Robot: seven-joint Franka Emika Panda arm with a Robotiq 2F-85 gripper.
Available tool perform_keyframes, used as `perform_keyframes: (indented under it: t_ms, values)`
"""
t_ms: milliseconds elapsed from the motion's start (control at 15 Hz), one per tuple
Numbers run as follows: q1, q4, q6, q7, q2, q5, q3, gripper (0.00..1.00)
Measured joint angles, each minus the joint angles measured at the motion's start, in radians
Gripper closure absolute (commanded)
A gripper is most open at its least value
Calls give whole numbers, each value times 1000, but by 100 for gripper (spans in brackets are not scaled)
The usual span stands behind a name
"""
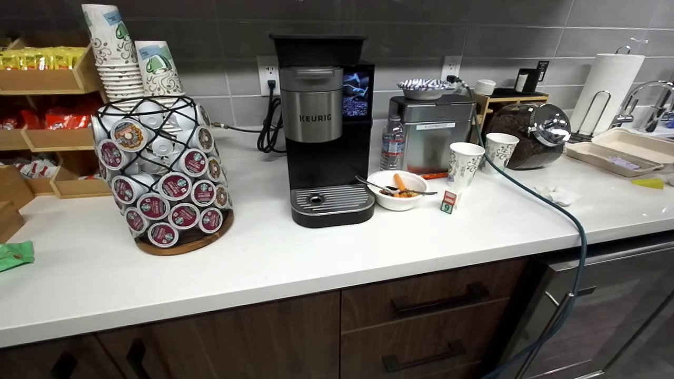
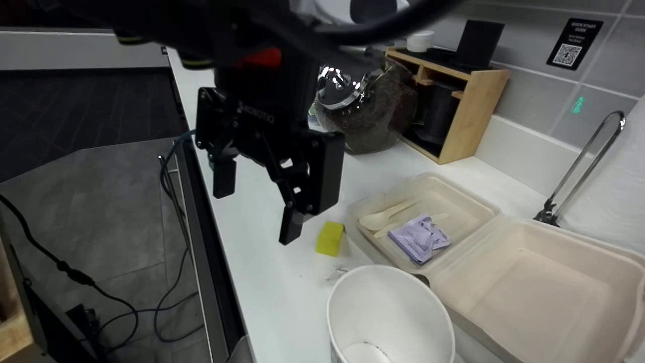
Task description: Pick up the yellow block on the right and put it on the letter blocks on the left
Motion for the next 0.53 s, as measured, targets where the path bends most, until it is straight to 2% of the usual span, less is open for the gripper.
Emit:
perform_keyframes:
  t_ms: [200, 533]
  values:
    - [-38, -8, 33, 0, -18, -10, 58, 0]
    - [-87, -109, 266, -69, -19, -10, 164, 0]
